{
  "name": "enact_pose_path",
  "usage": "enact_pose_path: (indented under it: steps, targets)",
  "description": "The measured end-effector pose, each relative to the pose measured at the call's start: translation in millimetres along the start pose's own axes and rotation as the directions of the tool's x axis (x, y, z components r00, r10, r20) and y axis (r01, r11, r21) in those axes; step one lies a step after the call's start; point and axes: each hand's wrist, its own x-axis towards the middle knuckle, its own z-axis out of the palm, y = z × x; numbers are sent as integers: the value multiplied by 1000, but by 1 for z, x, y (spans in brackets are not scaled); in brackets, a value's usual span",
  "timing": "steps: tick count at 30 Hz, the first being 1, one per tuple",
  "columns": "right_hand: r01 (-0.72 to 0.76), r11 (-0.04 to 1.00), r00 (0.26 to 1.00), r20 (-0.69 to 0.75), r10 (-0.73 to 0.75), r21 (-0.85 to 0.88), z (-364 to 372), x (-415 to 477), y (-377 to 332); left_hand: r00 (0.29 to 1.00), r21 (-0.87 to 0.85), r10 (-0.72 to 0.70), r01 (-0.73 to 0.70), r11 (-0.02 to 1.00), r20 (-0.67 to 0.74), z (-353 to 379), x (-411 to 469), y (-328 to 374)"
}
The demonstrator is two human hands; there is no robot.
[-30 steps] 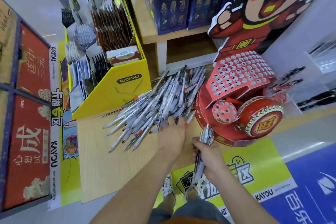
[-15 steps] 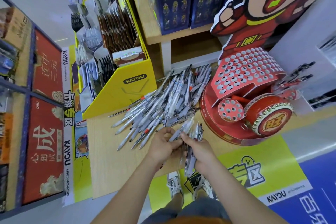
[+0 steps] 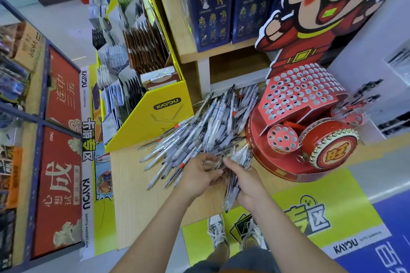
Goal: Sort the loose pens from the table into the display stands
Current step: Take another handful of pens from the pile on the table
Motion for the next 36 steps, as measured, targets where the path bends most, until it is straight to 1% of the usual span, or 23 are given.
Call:
enact_pose_path:
  steps: [3,4,6,7,8,11,13,15,17,18,19,20,22,23,24,28,31,33,34,36]
  targets:
    - [4,1000,999,-46,-3,14,-5,4,-1,996,97,-2,10,995,-89,-6,-1,-6]
    - [9,1000,998,-57,-9,-10,-8,6,-1,992,182,34,-11,983,-123,-7,0,-8]
    - [27,998,996,-88,-32,-57,-12,9,-1,981,459,137,-61,887,-135,-6,2,-13]
    - [36,997,993,-109,-43,-67,-14,10,0,979,557,166,-75,827,-114,-4,2,-15]
    - [43,997,991,-126,-52,-71,-16,11,0,979,612,185,-94,785,-87,-1,2,-17]
    - [78,990,988,-127,-92,-113,-20,14,2,974,674,219,-126,728,-55,8,2,-22]
    - [99,983,988,-102,-116,-155,-21,14,2,969,740,243,-136,658,-38,11,3,-25]
    - [91,983,992,-75,-104,-159,-22,11,2,967,802,255,-135,581,-22,10,6,-28]
    - [85,988,995,-46,-91,-131,-23,7,-2,962,814,271,-143,563,-19,8,5,-27]
    - [87,989,995,-32,-91,-116,-24,2,-5,960,802,280,-144,580,-31,5,3,-26]
    - [92,990,995,-21,-94,-104,-25,-2,-7,956,773,287,-139,619,-58,1,0,-24]
    - [98,990,995,-14,-100,-97,-26,-6,-9,958,716,268,-117,688,-101,-4,-5,-20]
    - [123,989,992,-6,-124,-77,-24,-14,-11,964,516,194,-76,853,-180,-11,-19,-11]
    - [143,987,990,5,-143,-78,-20,-19,-12,969,409,159,-70,910,-188,-13,-28,-5]
    - [164,983,986,20,-163,-84,-15,-25,-14,973,333,149,-84,939,-177,-12,-38,3]
    - [232,969,964,153,-218,-81,9,-52,-32,977,190,197,-180,965,-75,-2,-76,35]
    - [306,947,935,218,-280,-100,15,-73,-54,977,96,215,-214,972,-3,3,-92,59]
    - [346,931,919,240,-312,-117,12,-89,-71,966,54,260,-259,964,-12,5,-98,79]
    - [372,917,914,233,-333,-144,9,-96,-80,957,17,288,-287,958,-45,7,-99,92]
    - [457,867,880,247,-407,-198,2,-111,-96,936,-90,339,-347,933,-97,13,-99,121]
